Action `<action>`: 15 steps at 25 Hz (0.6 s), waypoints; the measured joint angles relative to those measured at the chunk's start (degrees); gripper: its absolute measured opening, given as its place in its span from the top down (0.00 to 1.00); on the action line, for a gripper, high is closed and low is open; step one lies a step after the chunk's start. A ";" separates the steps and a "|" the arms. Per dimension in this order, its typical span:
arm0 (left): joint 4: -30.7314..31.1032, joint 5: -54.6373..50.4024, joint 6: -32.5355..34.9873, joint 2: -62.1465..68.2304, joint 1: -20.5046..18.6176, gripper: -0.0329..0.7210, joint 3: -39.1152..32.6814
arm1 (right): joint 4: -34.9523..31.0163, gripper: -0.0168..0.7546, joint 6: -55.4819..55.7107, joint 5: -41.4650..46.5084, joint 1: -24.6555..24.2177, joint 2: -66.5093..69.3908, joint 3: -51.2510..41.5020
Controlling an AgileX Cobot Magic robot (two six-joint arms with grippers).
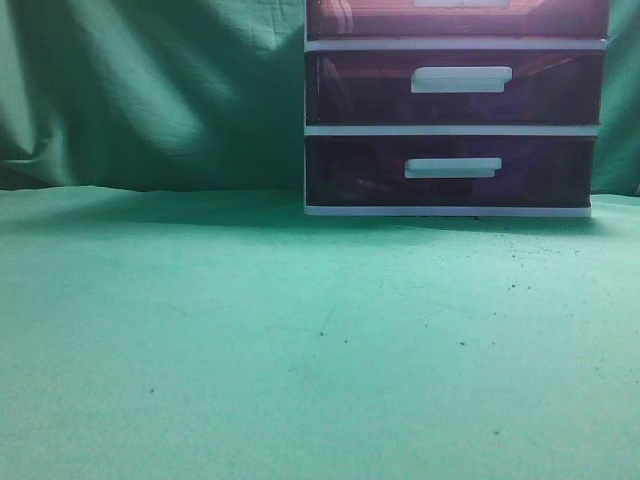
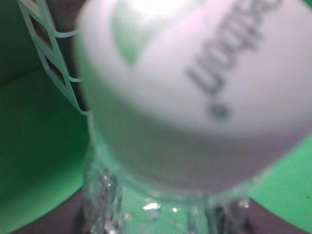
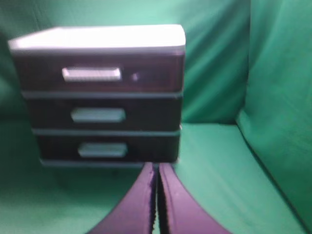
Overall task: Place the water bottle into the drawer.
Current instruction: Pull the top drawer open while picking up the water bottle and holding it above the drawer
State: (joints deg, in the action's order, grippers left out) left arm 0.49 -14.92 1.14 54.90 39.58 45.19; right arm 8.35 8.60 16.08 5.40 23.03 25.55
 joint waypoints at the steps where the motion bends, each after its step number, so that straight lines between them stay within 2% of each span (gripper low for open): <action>1: 0.00 0.10 0.00 0.00 0.00 0.56 0.00 | 0.24 0.98 -2.90 1.55 0.00 3.80 2.43; 8: 0.00 0.22 0.00 0.00 0.00 0.56 0.00 | 0.76 0.98 -14.80 3.58 0.24 27.32 16.24; 15: 0.11 1.11 0.00 0.00 0.00 0.56 0.00 | 2.36 0.98 -47.74 1.18 7.08 46.40 30.35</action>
State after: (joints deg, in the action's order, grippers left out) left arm 0.61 -13.81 1.14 54.90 39.58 45.19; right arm 10.71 -39.14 17.26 12.48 69.43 55.89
